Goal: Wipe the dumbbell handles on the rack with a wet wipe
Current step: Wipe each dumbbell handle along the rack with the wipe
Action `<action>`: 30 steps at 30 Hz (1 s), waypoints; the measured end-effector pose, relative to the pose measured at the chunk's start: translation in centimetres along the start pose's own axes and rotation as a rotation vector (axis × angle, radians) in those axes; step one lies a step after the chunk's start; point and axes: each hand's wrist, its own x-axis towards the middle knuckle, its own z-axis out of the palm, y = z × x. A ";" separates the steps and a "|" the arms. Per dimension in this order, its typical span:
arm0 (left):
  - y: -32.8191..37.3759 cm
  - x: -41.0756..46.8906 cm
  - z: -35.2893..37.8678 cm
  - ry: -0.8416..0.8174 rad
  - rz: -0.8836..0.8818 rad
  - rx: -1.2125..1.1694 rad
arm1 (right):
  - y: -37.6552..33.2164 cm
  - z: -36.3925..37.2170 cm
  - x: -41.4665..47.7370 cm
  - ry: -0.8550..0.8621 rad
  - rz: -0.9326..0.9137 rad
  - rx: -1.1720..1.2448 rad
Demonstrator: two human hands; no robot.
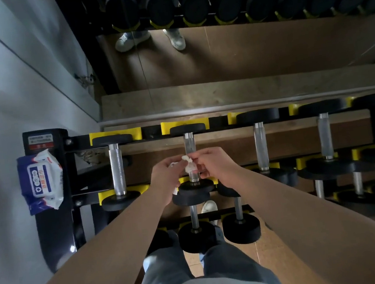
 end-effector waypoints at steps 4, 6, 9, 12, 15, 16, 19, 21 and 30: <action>1.4 1.3 0.5 0.127 0.041 0.031 | 0.3 -1.1 0.3 0.099 -0.013 0.058; 2.2 2.1 0.7 0.180 0.063 0.016 | 0.4 -1.6 0.6 0.179 0.000 0.112; 2.8 2.5 1.6 0.154 0.093 0.027 | 0.6 -2.2 0.8 0.231 0.023 0.148; 2.6 2.5 2.5 0.167 0.120 0.054 | 0.8 -2.6 1.0 0.215 0.016 0.103; 1.5 2.7 2.3 0.208 0.113 0.106 | 1.0 -2.8 1.1 0.193 0.021 0.068; 0.9 2.7 2.2 0.199 0.112 0.134 | 1.1 -2.8 1.1 0.186 0.032 0.051; -1.3 2.5 1.0 0.112 0.095 0.305 | 1.7 -2.4 1.2 0.153 0.081 -0.012; -1.9 2.2 0.2 -0.028 0.069 0.614 | 2.2 -2.0 1.3 0.117 0.109 -0.061; 2.4 5.3 1.1 -0.036 -0.012 0.196 | 2.1 -2.3 1.5 0.062 0.131 -0.087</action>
